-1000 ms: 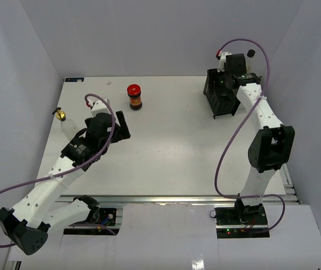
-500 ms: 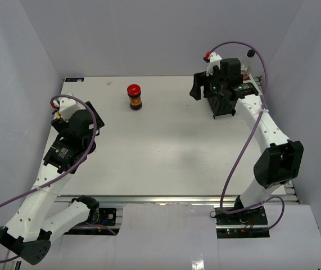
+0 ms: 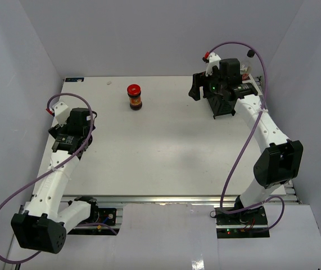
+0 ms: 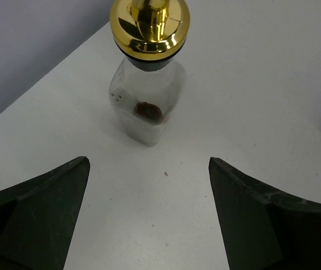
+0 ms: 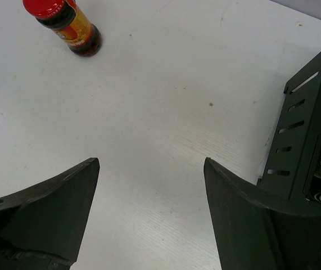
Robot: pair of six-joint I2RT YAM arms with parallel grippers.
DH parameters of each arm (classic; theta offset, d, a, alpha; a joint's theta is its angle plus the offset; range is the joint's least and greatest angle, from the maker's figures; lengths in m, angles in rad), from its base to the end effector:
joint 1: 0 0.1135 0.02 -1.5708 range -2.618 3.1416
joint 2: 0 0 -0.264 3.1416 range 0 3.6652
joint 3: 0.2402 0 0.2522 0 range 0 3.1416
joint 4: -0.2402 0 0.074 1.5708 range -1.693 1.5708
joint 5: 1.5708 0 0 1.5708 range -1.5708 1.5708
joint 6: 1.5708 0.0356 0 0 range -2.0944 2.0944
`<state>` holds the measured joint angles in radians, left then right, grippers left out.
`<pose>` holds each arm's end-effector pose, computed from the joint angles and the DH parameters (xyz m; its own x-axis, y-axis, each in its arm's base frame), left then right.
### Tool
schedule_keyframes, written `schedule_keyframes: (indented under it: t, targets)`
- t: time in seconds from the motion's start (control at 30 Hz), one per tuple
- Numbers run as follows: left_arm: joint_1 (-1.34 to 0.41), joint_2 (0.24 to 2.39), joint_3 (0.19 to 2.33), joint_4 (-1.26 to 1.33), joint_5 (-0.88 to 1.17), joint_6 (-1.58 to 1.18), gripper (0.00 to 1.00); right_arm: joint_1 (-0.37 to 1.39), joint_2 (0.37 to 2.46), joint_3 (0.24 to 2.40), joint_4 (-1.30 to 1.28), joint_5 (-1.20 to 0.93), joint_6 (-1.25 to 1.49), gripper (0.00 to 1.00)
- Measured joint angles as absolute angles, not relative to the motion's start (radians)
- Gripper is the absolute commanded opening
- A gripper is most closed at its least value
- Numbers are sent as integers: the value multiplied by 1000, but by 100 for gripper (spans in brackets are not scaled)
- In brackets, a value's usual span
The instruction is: Organize the condiment bottles
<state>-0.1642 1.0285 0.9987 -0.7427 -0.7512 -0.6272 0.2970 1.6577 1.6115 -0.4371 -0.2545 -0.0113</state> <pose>0.2033 -0.0091 0.3225 -0.3446 -0.3777 -0.8594 -0.6978 0.7155 -0.0346 0.3669 0.1217 0.3747 -0.4387 -0.1457 -0.8867 -0.5014 0.8586 0.1070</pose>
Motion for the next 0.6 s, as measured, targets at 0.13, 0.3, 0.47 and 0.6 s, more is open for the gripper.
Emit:
schedule_keyframes:
  t: [0.13,0.3,0.47,0.6]
  targets:
    - [-121,1014,954,-687,-743,-613,98,297,1658,1612,-437,-254,-14,82]
    - [-59,1043,941,-630,-719,-611,98,297,1658,1612,-437,-248,-28,82]
    - [-40,1115,940,-571,-691,-602,98,296,1658,1612,-436,-244,-34,82]
    - [-34,1137,919,-509,-652,-564,98,294,1658,1607,-433,-235,-38,82]
